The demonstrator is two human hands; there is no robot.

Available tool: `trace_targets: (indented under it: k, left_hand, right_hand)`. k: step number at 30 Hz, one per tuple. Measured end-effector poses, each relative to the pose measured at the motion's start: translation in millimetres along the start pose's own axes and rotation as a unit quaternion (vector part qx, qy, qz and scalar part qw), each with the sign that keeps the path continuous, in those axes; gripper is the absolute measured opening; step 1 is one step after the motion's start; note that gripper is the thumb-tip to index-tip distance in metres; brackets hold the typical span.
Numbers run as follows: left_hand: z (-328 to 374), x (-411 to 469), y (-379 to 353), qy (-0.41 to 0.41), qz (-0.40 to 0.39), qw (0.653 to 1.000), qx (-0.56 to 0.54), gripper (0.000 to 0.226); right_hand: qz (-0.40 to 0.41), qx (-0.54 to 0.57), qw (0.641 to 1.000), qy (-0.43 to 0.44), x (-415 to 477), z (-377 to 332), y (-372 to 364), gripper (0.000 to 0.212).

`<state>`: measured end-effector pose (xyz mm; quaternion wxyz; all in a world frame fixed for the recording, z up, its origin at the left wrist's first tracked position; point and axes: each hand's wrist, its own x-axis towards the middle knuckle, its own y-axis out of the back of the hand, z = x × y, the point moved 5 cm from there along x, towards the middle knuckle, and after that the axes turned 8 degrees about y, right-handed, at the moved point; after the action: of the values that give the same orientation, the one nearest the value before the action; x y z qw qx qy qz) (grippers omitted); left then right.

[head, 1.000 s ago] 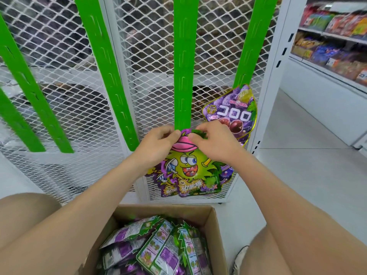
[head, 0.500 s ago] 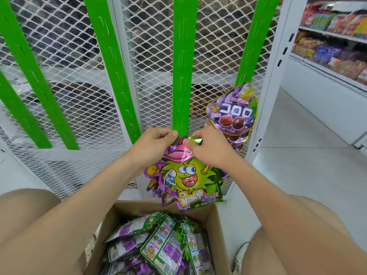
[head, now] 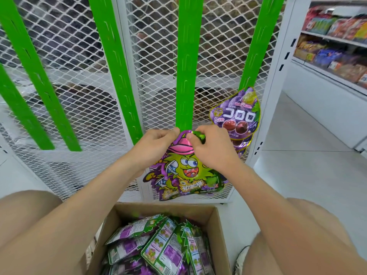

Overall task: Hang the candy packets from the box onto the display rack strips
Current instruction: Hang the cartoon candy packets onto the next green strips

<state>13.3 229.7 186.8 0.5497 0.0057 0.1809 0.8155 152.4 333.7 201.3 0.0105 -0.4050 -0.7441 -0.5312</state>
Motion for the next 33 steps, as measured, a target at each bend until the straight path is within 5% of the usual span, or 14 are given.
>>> trace_targets:
  k: [9, 14, 17, 20, 23, 26, 30, 33]
  left_hand:
    - [-2.4, -0.1, 2.2, -0.039, 0.032, 0.997, 0.062, 0.060]
    - [-2.5, 4.0, 6.0, -0.124, 0.099, 0.969, 0.189, 0.040]
    - [-1.6, -5.6, 2.7, -0.143, 0.113, 0.957, 0.227, 0.010]
    - [-1.4, -14.7, 0.6, -0.189, 0.151, 0.932, 0.270, 0.048]
    - [-2.7, -29.2, 4.3, -0.235, 0.270, 0.872, 0.335, 0.057]
    - [-12.8, -40.1, -7.5, -0.221, 0.283, 0.845, 0.397, 0.036]
    - [-65.2, -30.6, -41.1, -0.093, -0.028, 0.877, 0.470, 0.012]
    - [-97.0, -37.7, -60.4, -0.041, -0.213, 0.840, 0.497, 0.020]
  right_hand:
    - [-0.063, 0.024, 0.997, -0.032, -0.2, 3.2, -5.4, 0.041]
    - [-0.078, -0.006, 0.997, 0.007, -5.5, 5.6, -18.0, 0.040]
    - [-0.032, -0.044, 0.998, -0.013, -9.8, 6.4, -12.9, 0.030]
    - [0.065, -0.089, 0.994, -0.016, -20.5, -1.2, 3.6, 0.027]
    - [0.115, -0.004, 0.993, 0.010, -40.1, -13.8, 8.9, 0.016]
    - [-0.096, -0.001, 0.995, -0.033, -62.9, -6.9, -30.2, 0.011]
    - [-0.461, -0.085, 0.881, -0.055, -118.5, 26.1, -103.3, 0.026]
    - [-0.562, -0.072, 0.816, -0.116, -164.5, 50.5, -138.8, 0.031]
